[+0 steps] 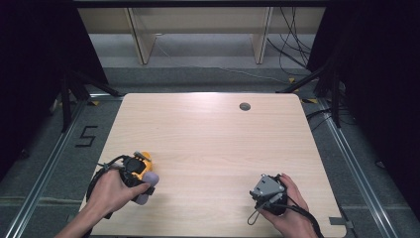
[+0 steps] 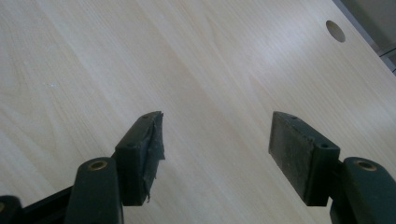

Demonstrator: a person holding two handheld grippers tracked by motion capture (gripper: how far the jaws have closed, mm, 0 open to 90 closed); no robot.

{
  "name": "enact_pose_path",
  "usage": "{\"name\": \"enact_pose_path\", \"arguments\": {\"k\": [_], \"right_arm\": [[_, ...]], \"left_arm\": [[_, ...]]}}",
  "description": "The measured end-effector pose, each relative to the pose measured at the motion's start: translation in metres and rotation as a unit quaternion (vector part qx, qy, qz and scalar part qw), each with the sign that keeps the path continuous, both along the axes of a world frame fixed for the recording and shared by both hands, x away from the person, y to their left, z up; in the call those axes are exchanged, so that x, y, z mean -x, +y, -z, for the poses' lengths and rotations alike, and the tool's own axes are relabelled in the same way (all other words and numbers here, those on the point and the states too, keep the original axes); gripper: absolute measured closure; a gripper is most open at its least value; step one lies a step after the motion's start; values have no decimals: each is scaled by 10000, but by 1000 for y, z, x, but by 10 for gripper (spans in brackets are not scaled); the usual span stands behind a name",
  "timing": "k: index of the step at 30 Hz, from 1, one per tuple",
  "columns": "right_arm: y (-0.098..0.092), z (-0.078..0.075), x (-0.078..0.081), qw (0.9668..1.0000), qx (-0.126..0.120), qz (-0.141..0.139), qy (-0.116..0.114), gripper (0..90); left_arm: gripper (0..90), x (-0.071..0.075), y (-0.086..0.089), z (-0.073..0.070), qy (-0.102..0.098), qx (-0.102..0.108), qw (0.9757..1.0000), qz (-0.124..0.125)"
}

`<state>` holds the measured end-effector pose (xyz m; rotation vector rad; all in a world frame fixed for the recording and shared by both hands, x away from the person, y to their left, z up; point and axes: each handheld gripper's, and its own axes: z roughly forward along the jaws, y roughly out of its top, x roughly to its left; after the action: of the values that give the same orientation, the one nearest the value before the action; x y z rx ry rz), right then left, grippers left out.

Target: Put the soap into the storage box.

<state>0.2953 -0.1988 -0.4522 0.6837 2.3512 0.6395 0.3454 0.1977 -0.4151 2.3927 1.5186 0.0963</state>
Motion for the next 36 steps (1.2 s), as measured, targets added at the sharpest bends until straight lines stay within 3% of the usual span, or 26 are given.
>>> {"name": "enact_pose_path", "arguments": {"k": [4, 19, 36], "right_arm": [[0, 0, 0, 10000, -2, 1, -1, 360], [0, 0, 1, 10000, -22, 53, 19, 359], [-1, -1, 1, 10000, -32, 61, 17, 359]], "left_arm": [[493, -1, 4, -2, -34, 107, 9998, -150], [493, -15, 22, -12, -145, 139, 9989, -434], [493, -38, 34, -13, -130, -40, 9988, -467]]}}
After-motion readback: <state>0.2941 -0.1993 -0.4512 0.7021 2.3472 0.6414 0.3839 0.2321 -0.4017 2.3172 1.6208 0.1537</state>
